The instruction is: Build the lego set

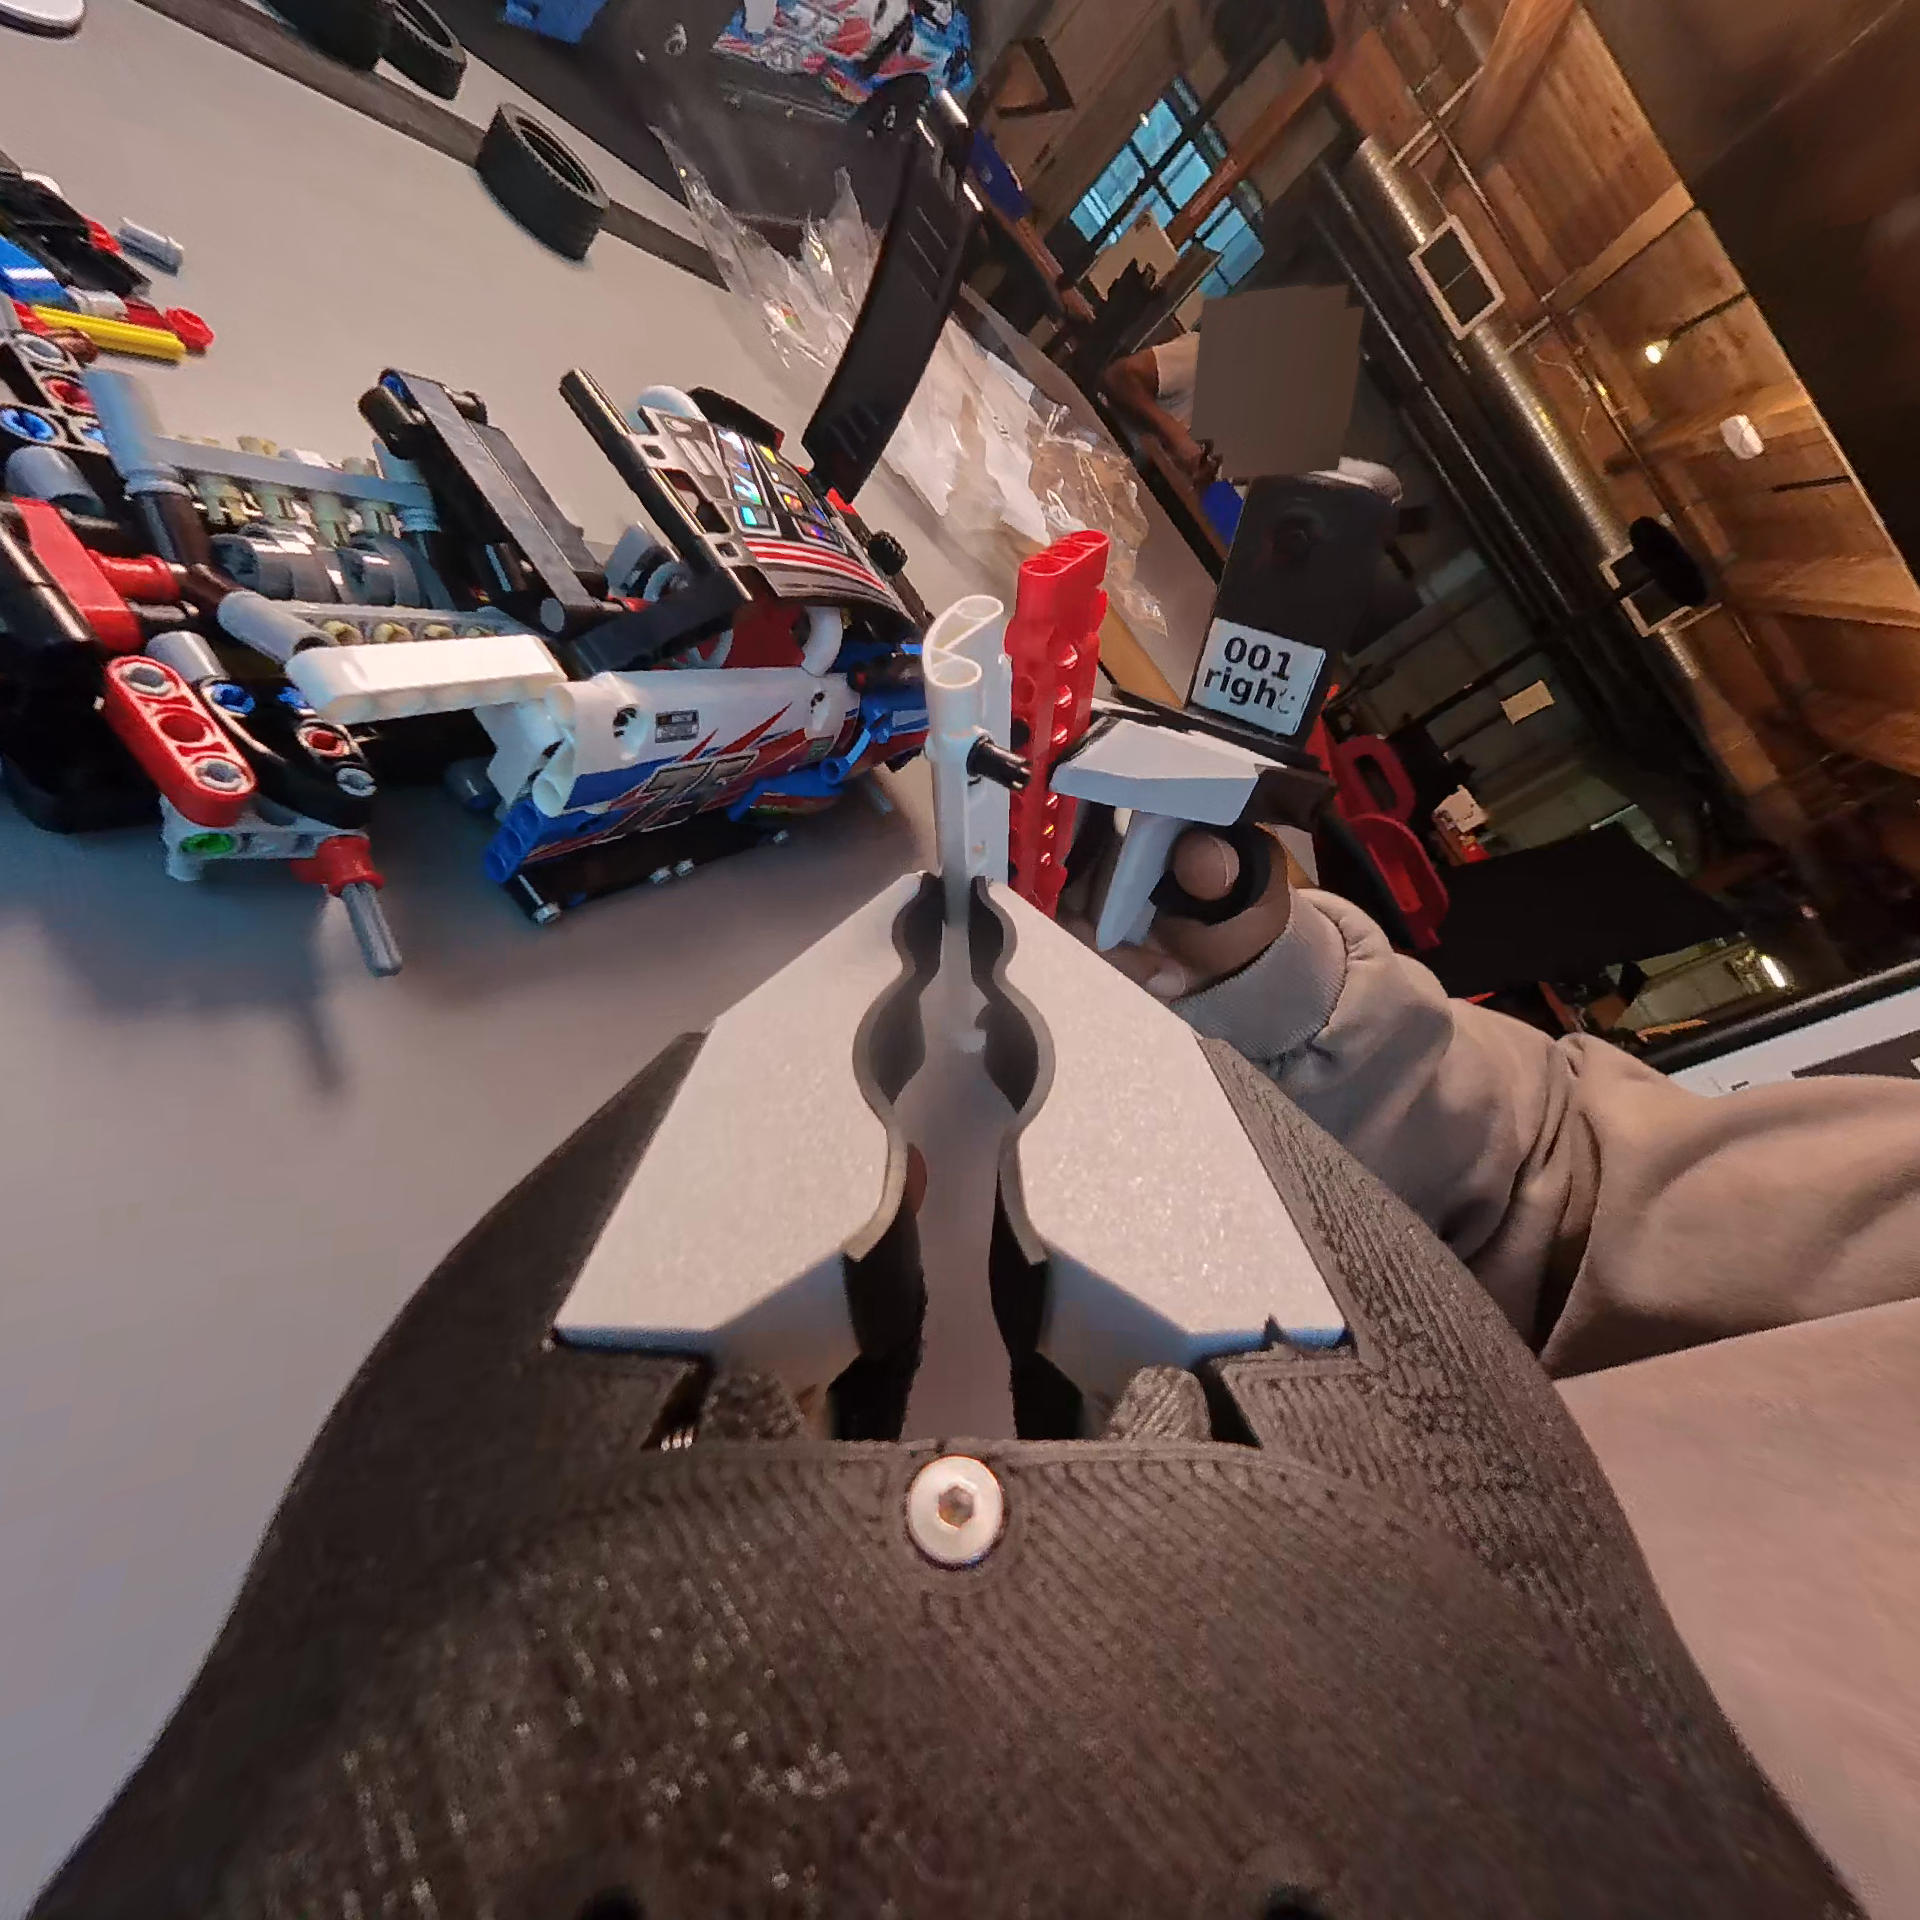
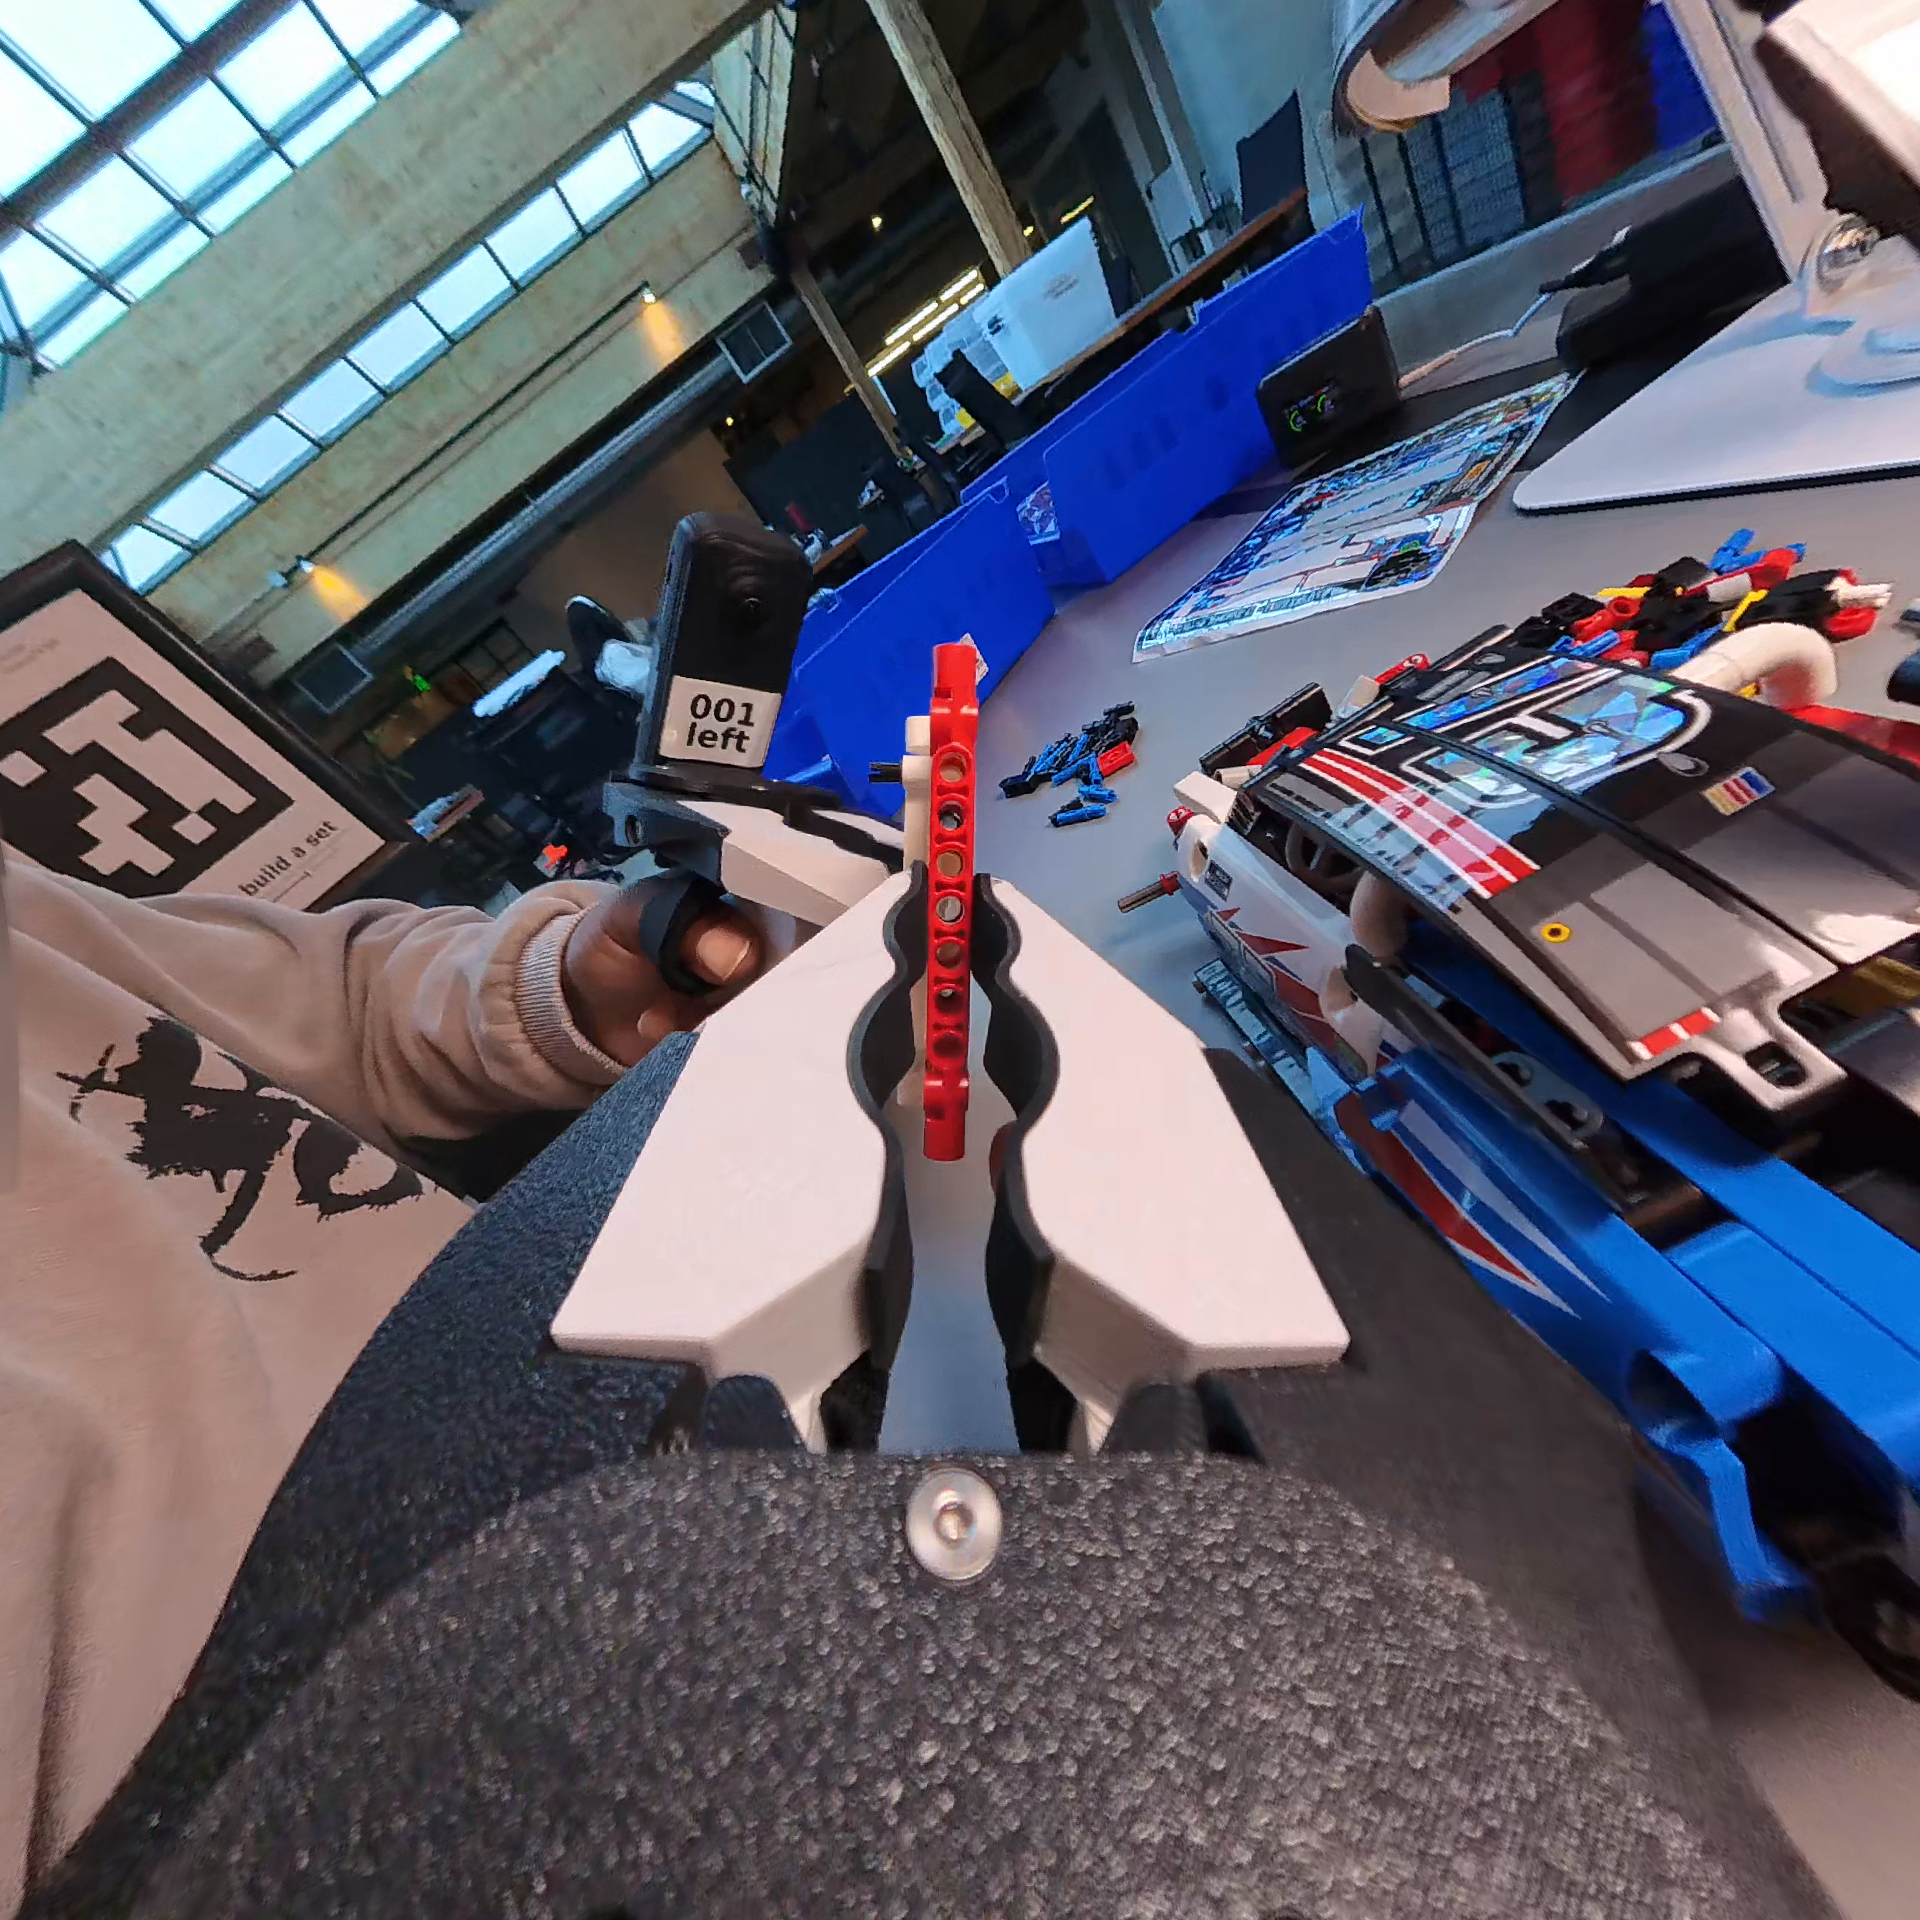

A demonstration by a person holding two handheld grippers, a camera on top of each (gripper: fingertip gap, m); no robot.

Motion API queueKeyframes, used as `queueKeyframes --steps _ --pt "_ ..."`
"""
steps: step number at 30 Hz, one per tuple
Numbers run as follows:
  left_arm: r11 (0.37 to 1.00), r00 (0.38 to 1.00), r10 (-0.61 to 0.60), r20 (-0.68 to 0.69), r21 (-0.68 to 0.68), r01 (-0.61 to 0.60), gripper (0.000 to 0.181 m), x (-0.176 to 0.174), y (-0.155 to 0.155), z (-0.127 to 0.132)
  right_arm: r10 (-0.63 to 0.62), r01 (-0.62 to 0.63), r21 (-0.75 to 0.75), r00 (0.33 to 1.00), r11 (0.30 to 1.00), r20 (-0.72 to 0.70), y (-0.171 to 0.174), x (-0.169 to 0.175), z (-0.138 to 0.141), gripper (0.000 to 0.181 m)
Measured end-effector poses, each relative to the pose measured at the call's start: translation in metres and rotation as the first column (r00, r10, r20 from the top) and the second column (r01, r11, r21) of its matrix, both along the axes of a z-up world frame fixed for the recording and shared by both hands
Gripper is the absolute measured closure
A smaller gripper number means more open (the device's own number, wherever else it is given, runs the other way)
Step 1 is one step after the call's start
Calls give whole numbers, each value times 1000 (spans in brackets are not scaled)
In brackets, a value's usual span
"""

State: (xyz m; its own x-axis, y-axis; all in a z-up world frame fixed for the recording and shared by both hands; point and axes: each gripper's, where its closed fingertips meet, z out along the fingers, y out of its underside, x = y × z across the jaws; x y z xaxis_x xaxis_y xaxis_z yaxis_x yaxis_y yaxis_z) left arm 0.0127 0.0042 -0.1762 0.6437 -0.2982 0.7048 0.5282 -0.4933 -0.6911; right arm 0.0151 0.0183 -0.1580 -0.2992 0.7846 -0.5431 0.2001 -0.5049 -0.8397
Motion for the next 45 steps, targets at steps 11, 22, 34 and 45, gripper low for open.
queueKeyframes --steps 11,22,34,45 --pt "987 929 -157 -335 -14 162 178 7 -14 -15 116 -149 238 983 960 145 -18 11 -24 177" --pt "971 743 -206 -637 -36 238 179 13 -16 -29 105 -250 490 947 835 304 -26 17 -45 176" --pt "975 848 -212 -485 -44 219 178 9 -12 -18 95 -191 431 967 882 235 -22 10 -28 177" --pt "962 964 -256 -68 -115 247 178 6 -15 -15 139 -204 314 966 927 220 -26 12 -25 167"
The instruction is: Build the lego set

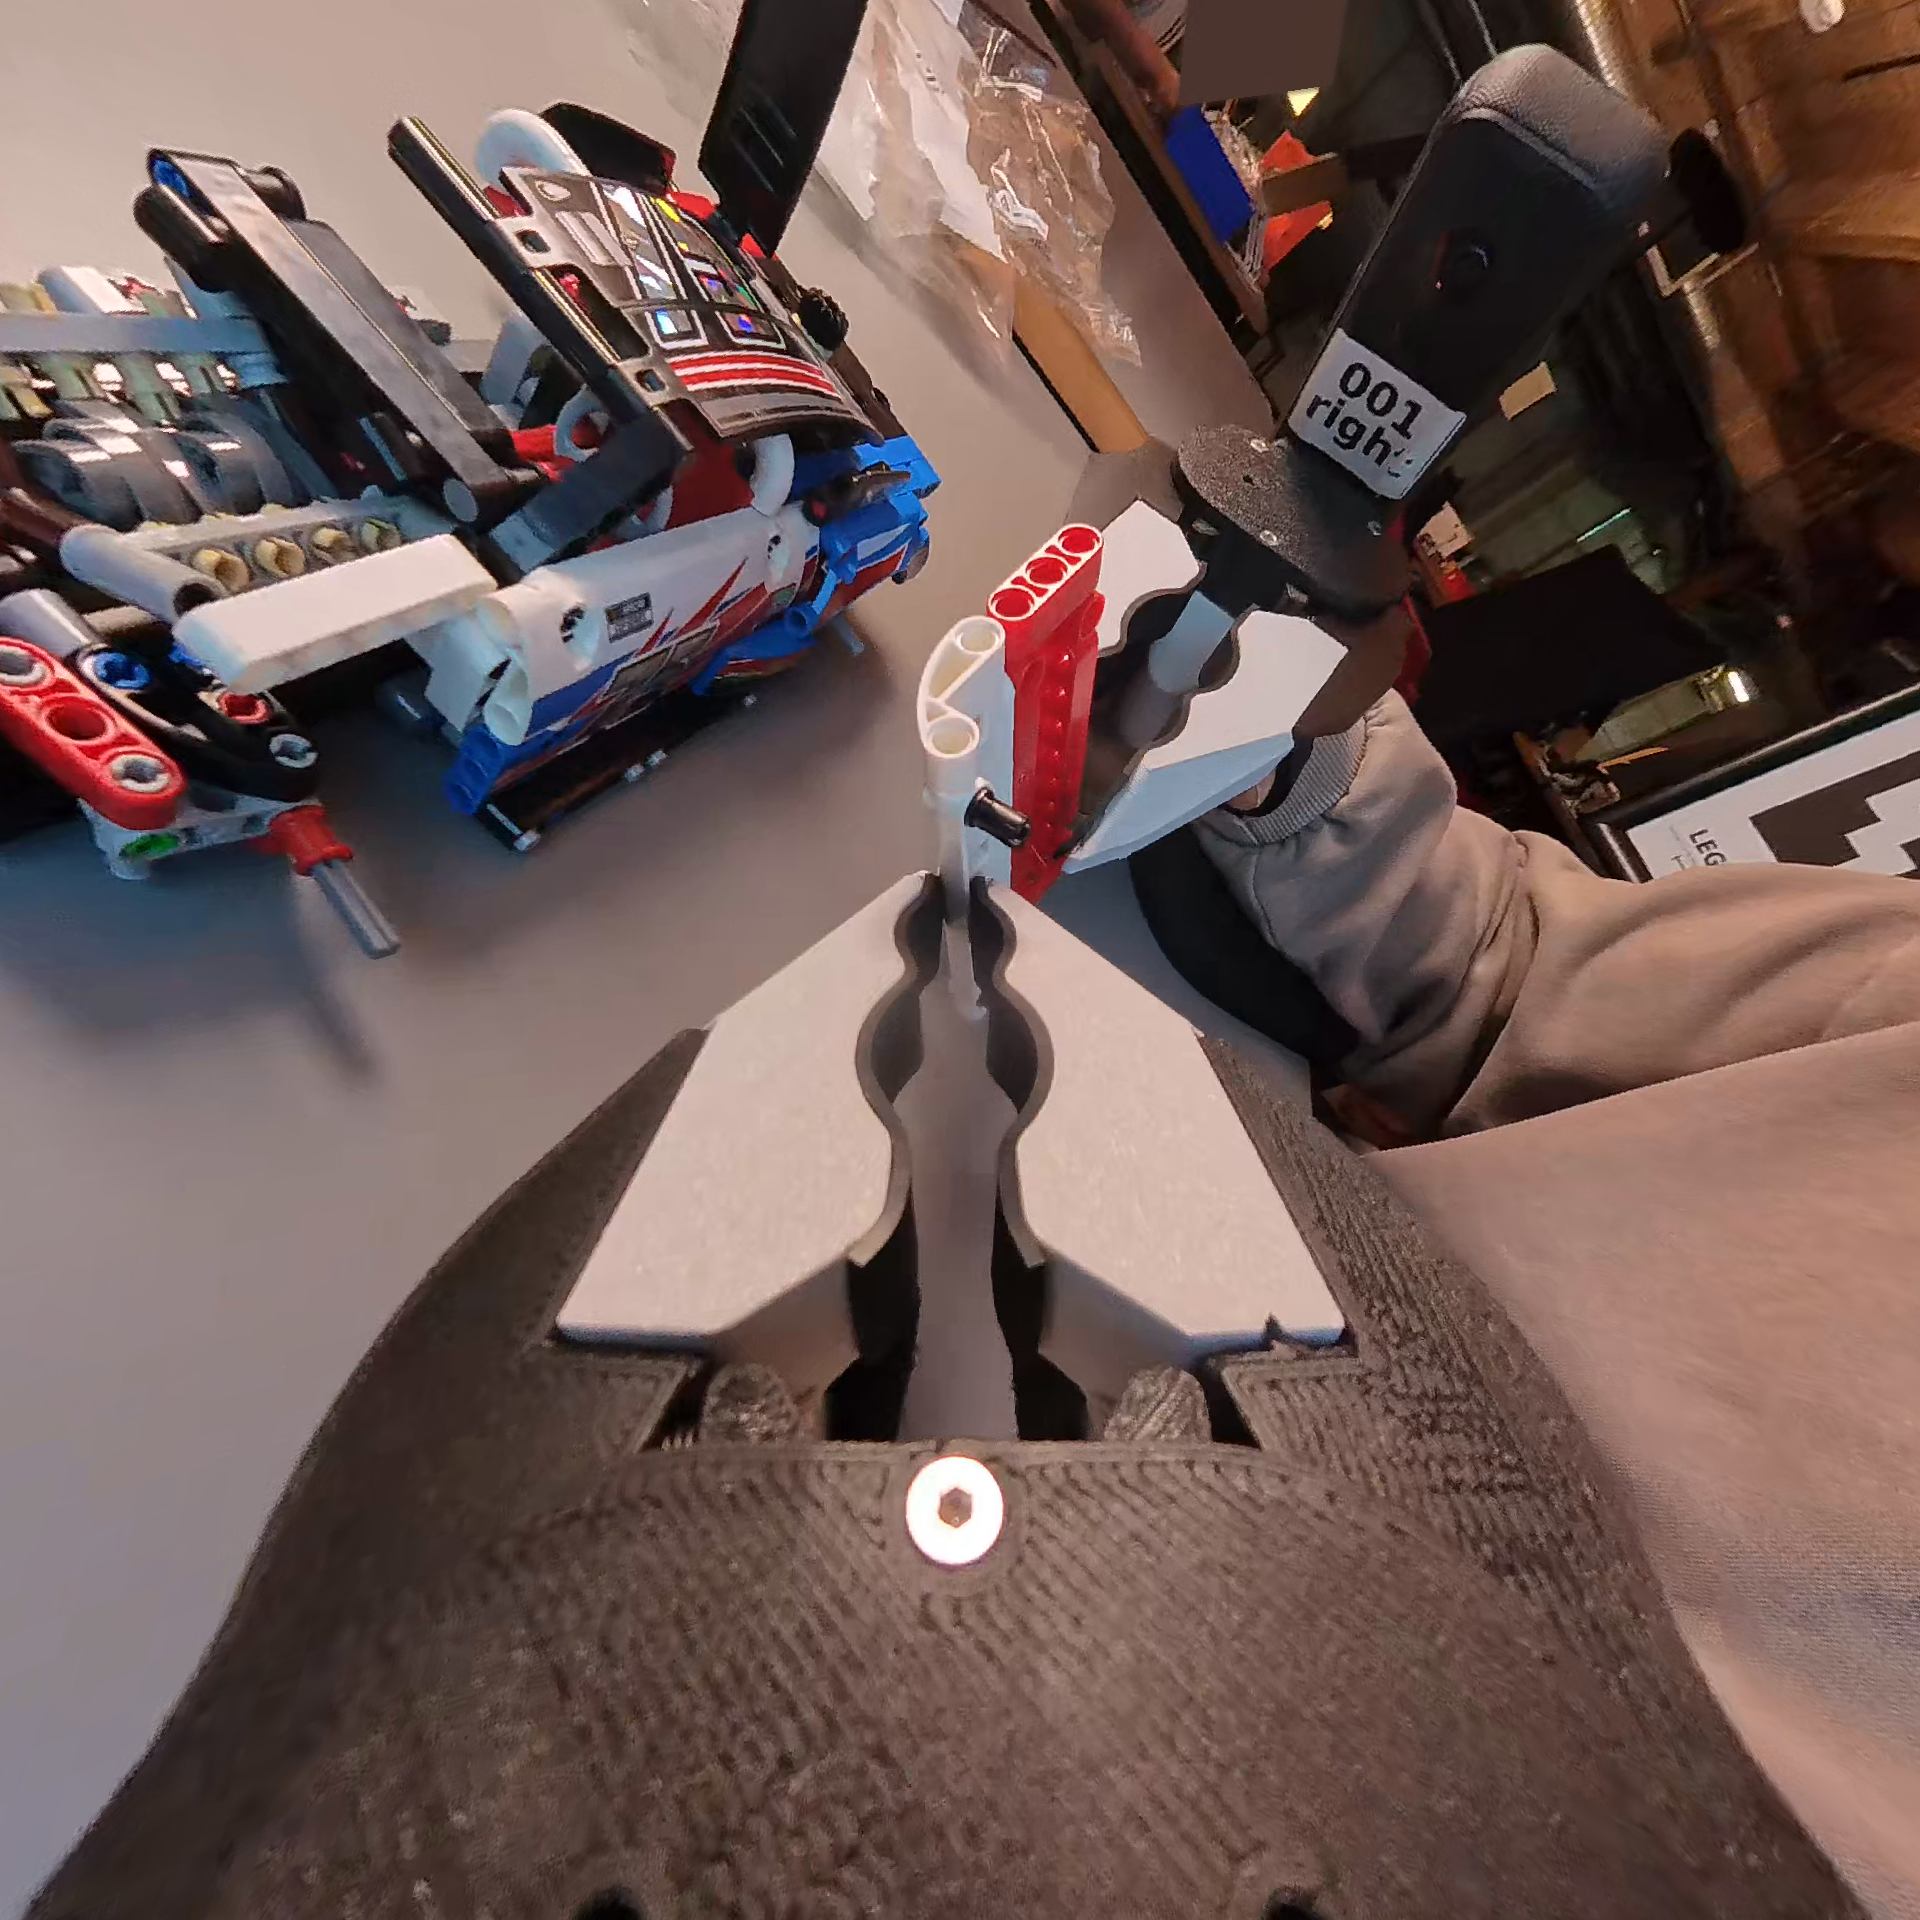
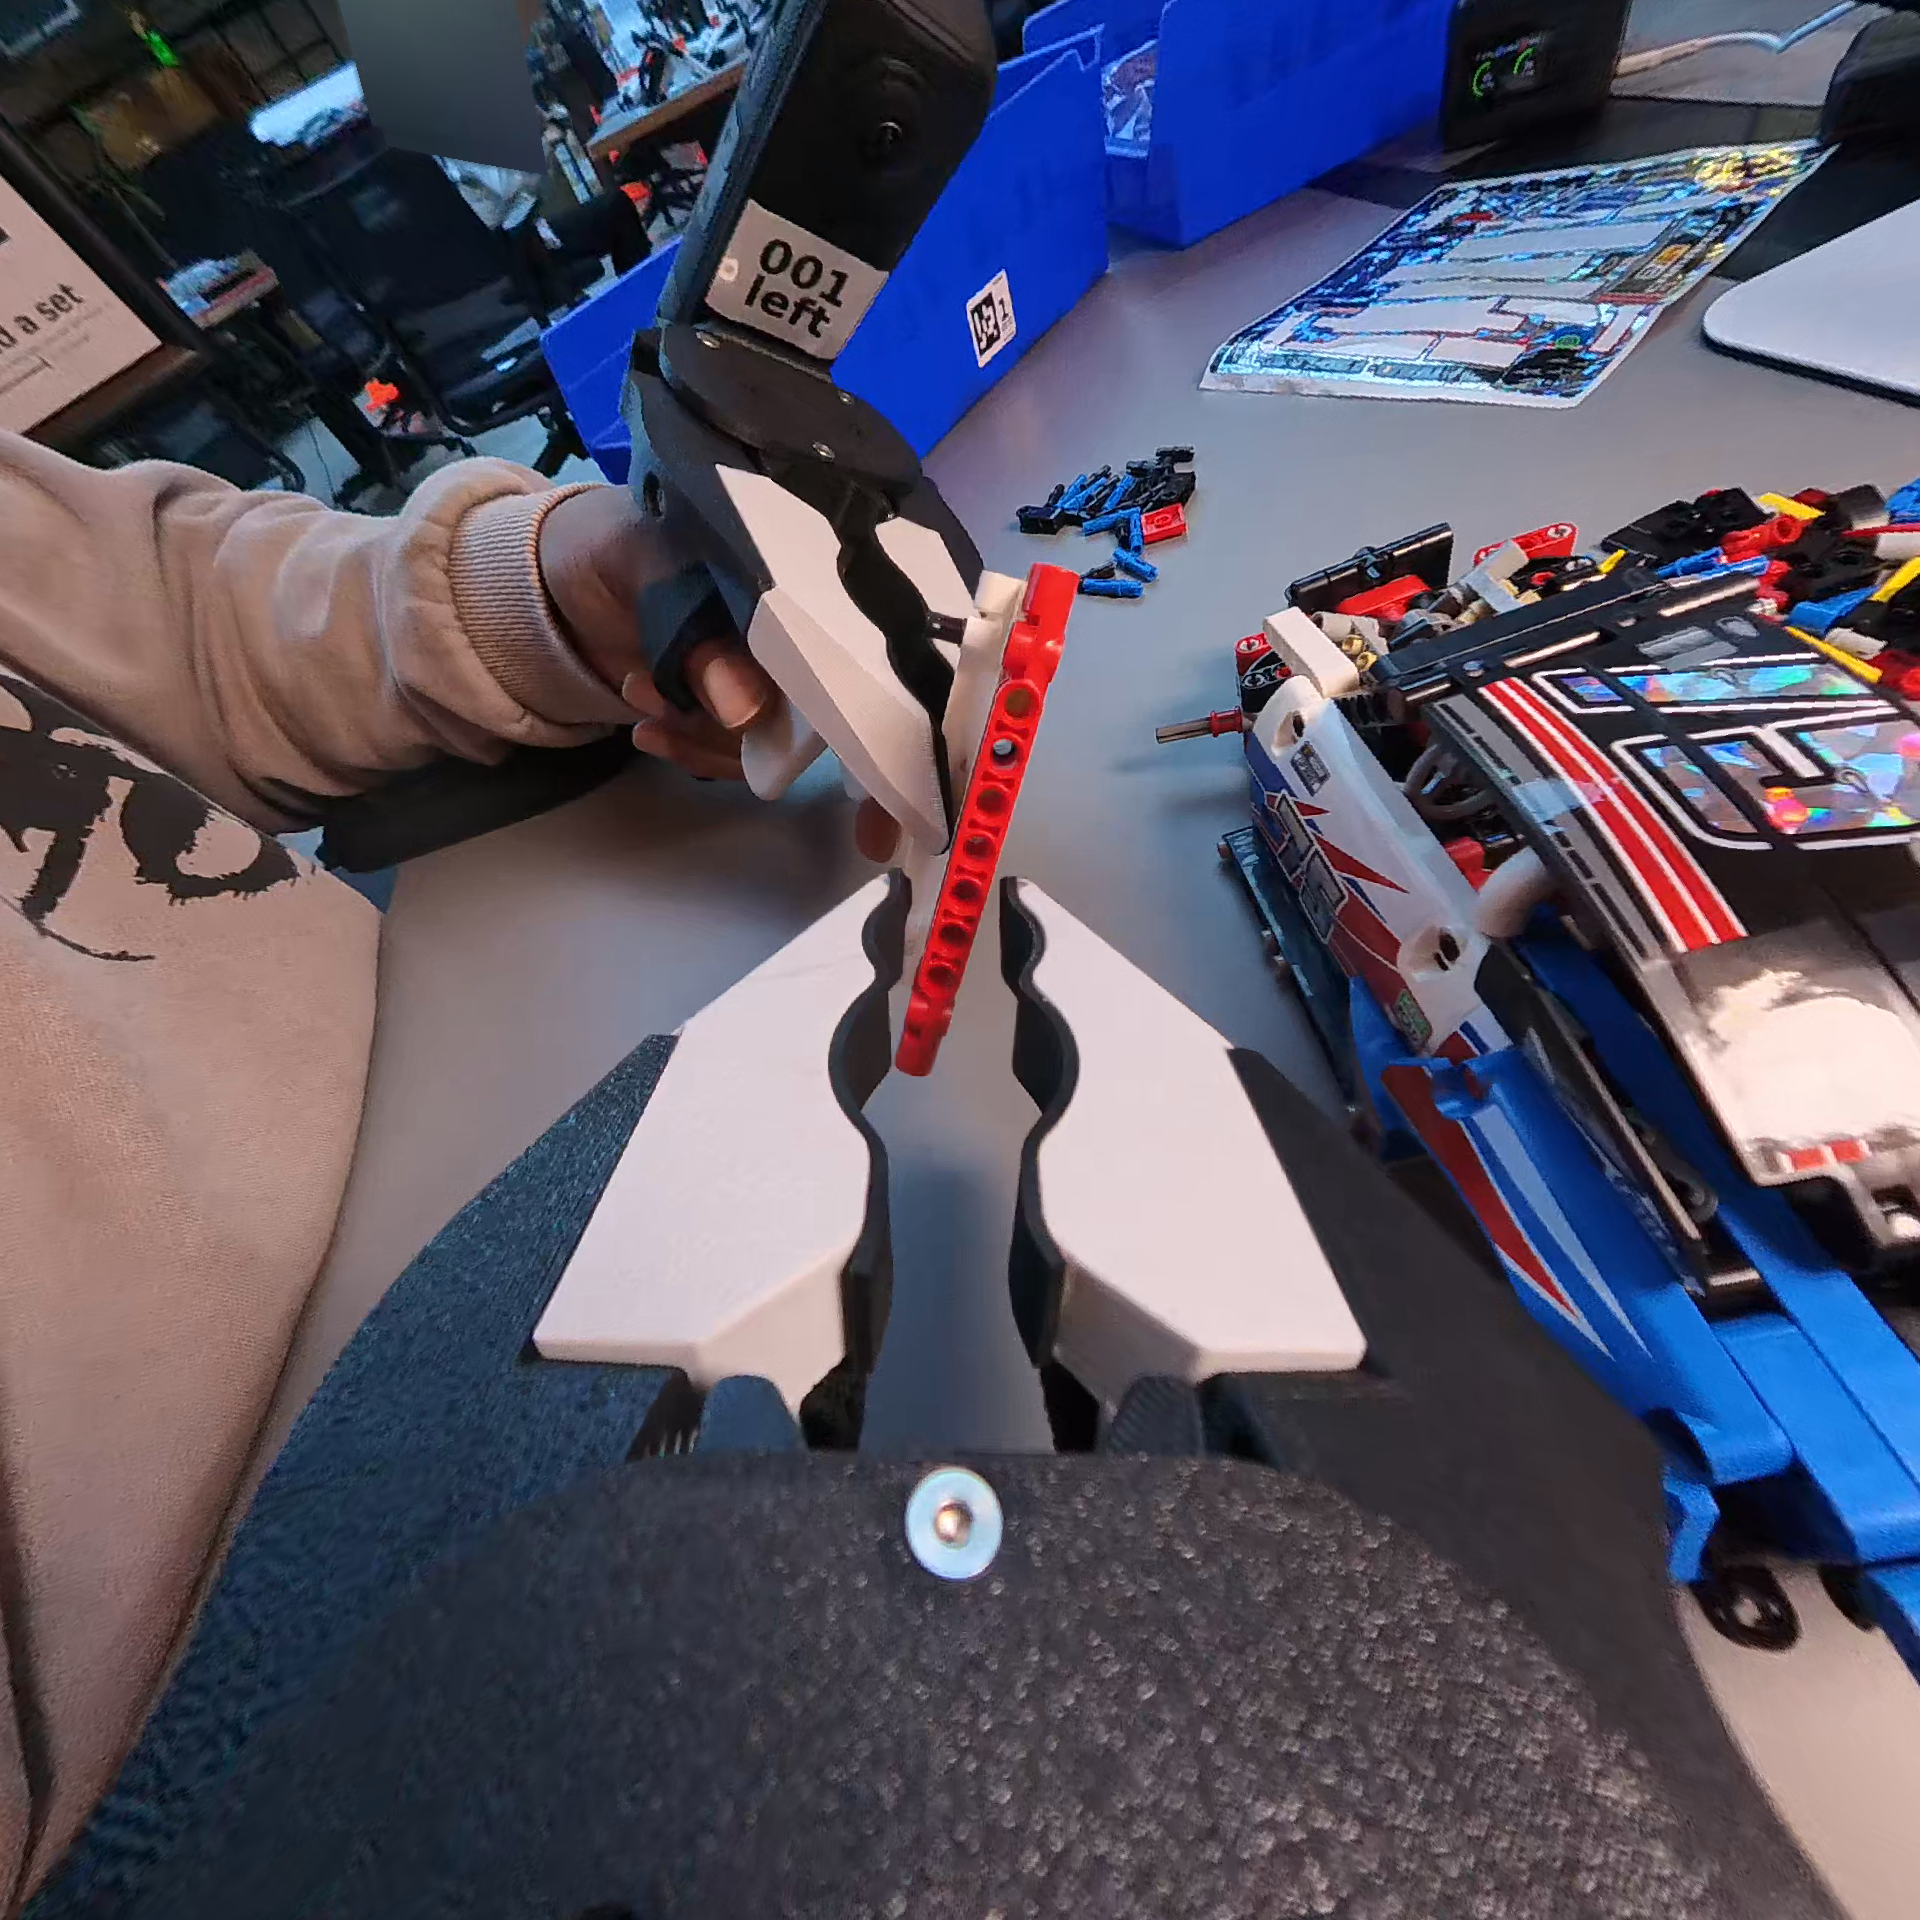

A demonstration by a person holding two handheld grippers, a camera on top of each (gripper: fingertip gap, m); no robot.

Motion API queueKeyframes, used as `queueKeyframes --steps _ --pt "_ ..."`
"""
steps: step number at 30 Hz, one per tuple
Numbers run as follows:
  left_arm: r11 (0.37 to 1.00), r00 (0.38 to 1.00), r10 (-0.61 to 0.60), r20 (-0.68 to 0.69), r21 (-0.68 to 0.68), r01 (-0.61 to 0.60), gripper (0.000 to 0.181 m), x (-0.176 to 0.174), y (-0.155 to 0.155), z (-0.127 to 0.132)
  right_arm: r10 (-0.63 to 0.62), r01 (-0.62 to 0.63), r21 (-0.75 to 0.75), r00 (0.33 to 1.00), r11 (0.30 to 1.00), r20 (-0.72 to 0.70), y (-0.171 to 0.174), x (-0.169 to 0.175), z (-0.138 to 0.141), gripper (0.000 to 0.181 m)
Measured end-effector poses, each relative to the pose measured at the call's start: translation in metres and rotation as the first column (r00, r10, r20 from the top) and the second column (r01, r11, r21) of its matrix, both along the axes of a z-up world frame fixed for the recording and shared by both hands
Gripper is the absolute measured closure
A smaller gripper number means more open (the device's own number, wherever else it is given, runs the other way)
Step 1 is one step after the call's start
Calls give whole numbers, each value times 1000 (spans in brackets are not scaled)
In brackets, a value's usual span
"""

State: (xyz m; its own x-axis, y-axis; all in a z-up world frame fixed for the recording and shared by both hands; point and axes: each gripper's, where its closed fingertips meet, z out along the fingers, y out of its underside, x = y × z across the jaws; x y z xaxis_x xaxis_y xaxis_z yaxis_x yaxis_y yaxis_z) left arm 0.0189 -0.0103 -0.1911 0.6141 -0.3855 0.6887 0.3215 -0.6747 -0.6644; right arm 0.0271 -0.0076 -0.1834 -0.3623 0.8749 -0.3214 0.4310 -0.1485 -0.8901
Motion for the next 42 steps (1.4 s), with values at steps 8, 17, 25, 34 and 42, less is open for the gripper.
queueKeyframes --steps 8,17,25,34,42 --pt "1000 1000 13 -2 -23 -13 178 -1 -1 -4 -42 42 -51 999 998 -15 10 2 8 169" --pt "984 998 60 33 164 -65 150 -10 5 31 -192 167 -359 981 918 -37 19 -13 25 177" --pt "918 990 123 -63 387 -89 169 -2 3 60 -325 93 -770 933 631 -155 24 -17 64 177" --pt "951 978 -168 -125 240 194 174 -8 -33 43 -58 -22 -324 971 946 -234 11 4 64 151" --pt "880 876 -475 -84 -72 470 174 3 -73 -16 268 -225 527 963 819 -5 -32 29 -10 97"
